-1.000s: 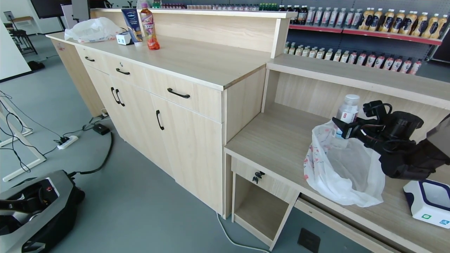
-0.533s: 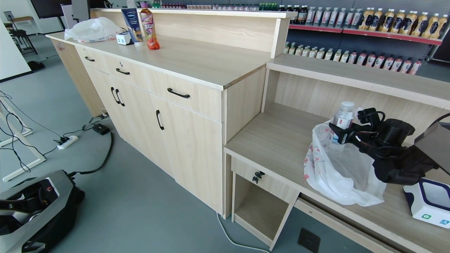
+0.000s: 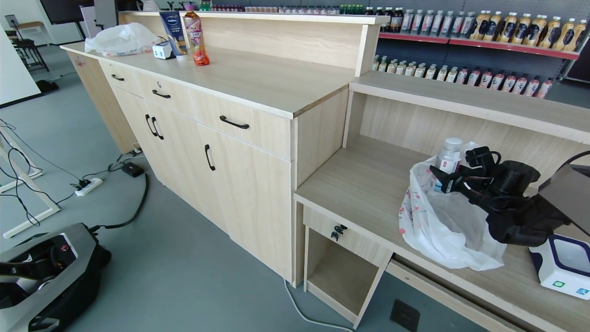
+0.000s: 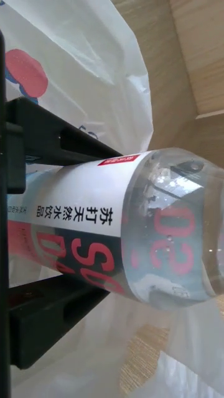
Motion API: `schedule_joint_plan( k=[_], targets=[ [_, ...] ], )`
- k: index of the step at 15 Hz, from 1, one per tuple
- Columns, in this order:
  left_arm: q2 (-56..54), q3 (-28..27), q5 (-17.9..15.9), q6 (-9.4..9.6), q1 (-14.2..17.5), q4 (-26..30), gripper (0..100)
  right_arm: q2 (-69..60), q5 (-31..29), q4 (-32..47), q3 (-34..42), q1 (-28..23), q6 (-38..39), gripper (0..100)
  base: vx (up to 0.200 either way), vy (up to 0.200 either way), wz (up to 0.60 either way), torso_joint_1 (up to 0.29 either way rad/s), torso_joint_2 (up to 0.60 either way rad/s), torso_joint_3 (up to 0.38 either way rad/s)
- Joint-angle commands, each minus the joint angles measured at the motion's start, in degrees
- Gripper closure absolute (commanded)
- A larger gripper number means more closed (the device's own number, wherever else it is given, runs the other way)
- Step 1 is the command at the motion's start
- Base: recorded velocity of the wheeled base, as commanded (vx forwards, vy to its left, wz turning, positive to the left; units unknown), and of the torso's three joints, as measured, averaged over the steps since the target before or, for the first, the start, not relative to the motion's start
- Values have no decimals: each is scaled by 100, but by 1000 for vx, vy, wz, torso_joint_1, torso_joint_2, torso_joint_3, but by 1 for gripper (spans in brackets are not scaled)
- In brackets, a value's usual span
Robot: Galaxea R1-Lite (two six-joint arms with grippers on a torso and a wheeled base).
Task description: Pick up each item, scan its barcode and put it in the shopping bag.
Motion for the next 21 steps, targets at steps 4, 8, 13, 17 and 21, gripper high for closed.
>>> schedule_joint_plan(
  k=[4,8,13,17,21],
  targets=[
    [-2,0,2,-1,2,0,0,-34,2,51,120,-53,-92,0,0,0,0,0,0,0],
    [-2,0,2,-1,2,0,0,-465,98,200,384,-71,-65,0,0,0,0,0,0,0],
    [-2,0,2,-1,2,0,0,-1818,740,763,1025,-211,-74,0,0,0,0,0,0,0],
    [-2,0,2,-1,2,0,0,-3831,731,1685,2141,-458,-215,0,0,0,0,0,0,0],
    [-2,0,2,-1,2,0,0,-4648,837,1721,2801,-1046,-1340,0,0,0,0,0,0,0]
  ],
)
